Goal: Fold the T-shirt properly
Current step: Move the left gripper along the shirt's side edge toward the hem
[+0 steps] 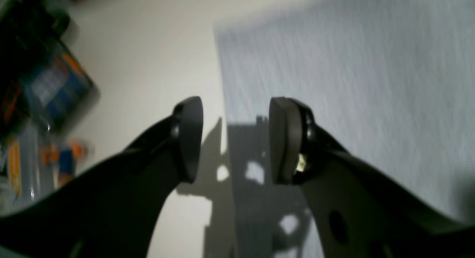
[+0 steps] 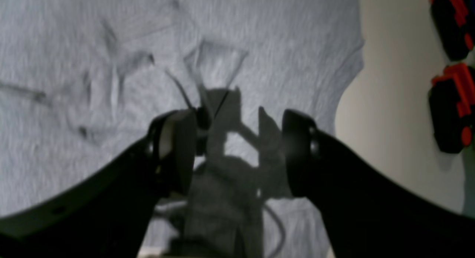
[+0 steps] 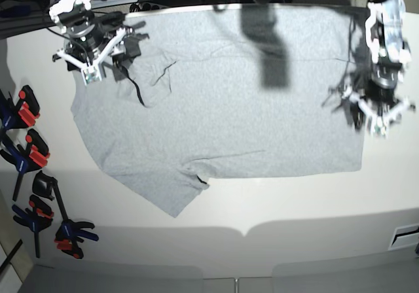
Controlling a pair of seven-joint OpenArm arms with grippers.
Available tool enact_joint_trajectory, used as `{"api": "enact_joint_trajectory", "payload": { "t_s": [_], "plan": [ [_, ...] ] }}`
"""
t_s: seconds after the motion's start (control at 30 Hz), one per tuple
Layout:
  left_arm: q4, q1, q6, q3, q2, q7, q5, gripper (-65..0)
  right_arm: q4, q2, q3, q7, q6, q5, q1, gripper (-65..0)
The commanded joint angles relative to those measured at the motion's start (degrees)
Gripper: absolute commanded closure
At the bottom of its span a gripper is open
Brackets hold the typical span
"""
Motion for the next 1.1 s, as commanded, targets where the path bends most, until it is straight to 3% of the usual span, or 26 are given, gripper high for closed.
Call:
{"api": "enact_joint_trajectory", "payload": {
  "t_s": [0.0,0.07,0.23,0.33,0.5,0.63,0.73,0.93,1.07],
  "plan": [
    [-0.85,-3.21,0.48,-0.31,-0.81,-0.66,0.39,-27.1,1.14,0.55,0.35,1.09,-0.28,0.31,0.79,-34.5],
    [-5.70,-9.01,-0.28,-0.31,-0.83,0.37,-1.09,-27.1,1.14,0.55,0.35,1.05,-0.26,0.31,2.32,-34.5],
    [-25.49,-22.95,-11.02,-0.28,-2.78,-1.57,-10.82,-27.1,1.14,0.57,0.33,0.00,-0.15,2.54,5.05,-34.5],
    [-41.09,-30.95,-12.83,-0.28,-3.78,-7.13,-13.18,-27.1,1.14,0.57,0.33,-0.42,1.03,5.70,5.57,-34.5],
    [-68.39,-41.24,-12.98,-0.28,-5.33,-22.43,-13.60,-27.1,1.14,0.55,0.31,-0.90,2.64,9.60,5.55,-34.5],
    [-85.20,-46.21,-14.82,-0.28,-5.53,-27.23,-13.55,-27.1,1.14,0.55,0.31,-1.40,2.69,10.84,5.55,-34.5],
    [-91.67,-46.49,-19.28,-0.28,-5.05,-29.03,-13.57,-27.1,1.16,0.55,0.31,-1.05,2.69,11.02,5.57,-34.5],
    [-94.99,-44.89,-20.11,-0.28,-3.45,-27.93,-13.55,-27.1,1.16,0.55,0.31,-0.76,2.69,10.99,5.57,-34.5],
    [-94.92,-45.29,-29.55,-0.28,-2.84,-24.85,-13.51,-27.1,1.14,0.55,0.31,-0.37,2.69,10.99,5.57,-34.5]
  ]
}}
